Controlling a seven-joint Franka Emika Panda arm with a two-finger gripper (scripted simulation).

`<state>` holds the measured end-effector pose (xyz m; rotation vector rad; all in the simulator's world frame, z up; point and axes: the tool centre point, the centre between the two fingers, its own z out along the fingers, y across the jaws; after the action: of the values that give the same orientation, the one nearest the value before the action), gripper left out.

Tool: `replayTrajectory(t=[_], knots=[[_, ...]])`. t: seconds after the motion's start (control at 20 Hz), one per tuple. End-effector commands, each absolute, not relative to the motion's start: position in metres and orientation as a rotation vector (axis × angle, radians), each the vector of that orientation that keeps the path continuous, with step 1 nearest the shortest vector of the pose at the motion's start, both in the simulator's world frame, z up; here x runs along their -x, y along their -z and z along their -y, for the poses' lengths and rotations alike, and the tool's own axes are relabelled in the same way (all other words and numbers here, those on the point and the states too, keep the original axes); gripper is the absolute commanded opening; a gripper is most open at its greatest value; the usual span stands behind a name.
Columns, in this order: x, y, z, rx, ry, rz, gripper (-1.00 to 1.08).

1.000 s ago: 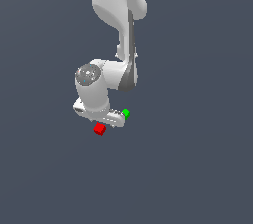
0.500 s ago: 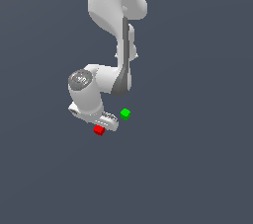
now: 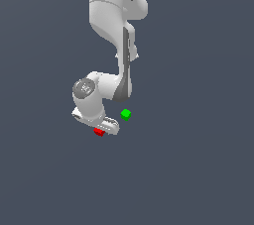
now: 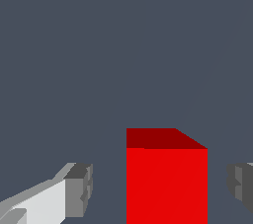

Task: Stack the red cube on top of the green cube.

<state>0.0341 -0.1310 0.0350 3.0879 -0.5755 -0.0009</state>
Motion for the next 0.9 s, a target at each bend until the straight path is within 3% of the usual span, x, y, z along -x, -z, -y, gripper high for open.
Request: replayTrajectory(t=[0.0, 0.25, 0.3, 0.85], knots=[[-0.0341, -0.0249, 0.1311, -3.088, 0.0, 0.577, 1.0], [-0.0353, -0.0199, 0.1316, -3.088, 0.0, 0.578, 1.0], [-0.0353, -0.0199, 0.1316, -3.088, 0.0, 0.578, -1.0], [-0.0353, -0.0203, 0.1316, -3.088, 0.0, 0.578, -1.0]])
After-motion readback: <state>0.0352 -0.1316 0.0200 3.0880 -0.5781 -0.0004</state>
